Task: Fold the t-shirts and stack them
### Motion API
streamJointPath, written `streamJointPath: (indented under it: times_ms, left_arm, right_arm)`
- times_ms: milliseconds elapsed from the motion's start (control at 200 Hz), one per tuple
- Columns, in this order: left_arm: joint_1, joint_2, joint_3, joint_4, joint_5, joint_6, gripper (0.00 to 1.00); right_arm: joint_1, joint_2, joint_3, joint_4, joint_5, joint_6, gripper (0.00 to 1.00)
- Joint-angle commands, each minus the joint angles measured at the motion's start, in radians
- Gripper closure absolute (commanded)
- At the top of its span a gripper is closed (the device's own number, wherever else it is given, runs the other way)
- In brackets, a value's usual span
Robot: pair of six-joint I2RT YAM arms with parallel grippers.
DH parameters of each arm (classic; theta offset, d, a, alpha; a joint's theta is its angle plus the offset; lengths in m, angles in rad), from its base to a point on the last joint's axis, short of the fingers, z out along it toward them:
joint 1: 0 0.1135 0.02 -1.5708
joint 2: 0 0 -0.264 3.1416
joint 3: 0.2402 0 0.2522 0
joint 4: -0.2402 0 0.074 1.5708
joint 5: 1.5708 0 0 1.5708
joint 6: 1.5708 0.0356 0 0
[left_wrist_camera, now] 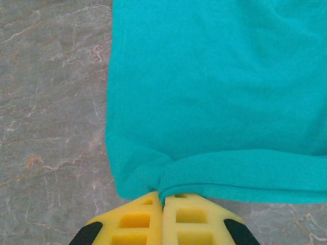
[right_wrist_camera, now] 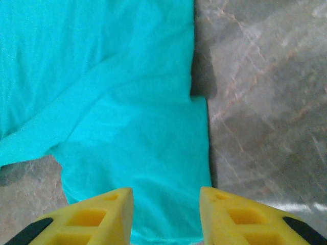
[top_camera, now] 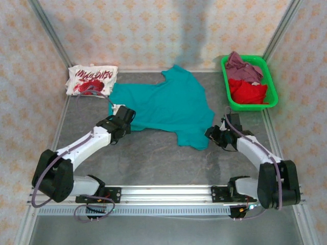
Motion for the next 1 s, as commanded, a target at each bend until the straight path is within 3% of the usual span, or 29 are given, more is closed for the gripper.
streamJointPath:
  times_ms: [0, 315, 545, 641, 766, 991]
  left_arm:
    - [0.006, -0.04, -0.027, -0.052, 0.025, -0.036, 1.0]
    - [0.005, -0.072, -0.068, -0.055, 0.028, -0.069, 1.0]
    - [0.005, -0.07, -0.079, -0.054, 0.022, -0.079, 1.0]
    - [0.006, -0.083, -0.066, -0.086, 0.02, -0.093, 1.0]
    - [0.006, -0.145, -0.05, -0.166, 0.037, -0.127, 1.0]
    - [0.005, -0.211, -0.097, -0.266, 0.2, -0.259, 1.0]
  right_arm:
    - [0.008, -0.011, -0.028, -0.1, 0.002, 0.019, 0.61]
    - [0.099, 0.106, -0.029, -0.006, -0.034, 0.067, 0.63]
    - [0.111, 0.105, -0.031, -0.018, 0.034, 0.093, 0.9]
    - [0.11, 0.071, -0.008, -0.075, 0.062, 0.095, 1.0]
    - [0.104, -0.01, 0.027, -0.196, 0.1, 0.095, 1.0]
    - [0.094, -0.16, 0.028, -0.431, 0.095, 0.113, 1.0]
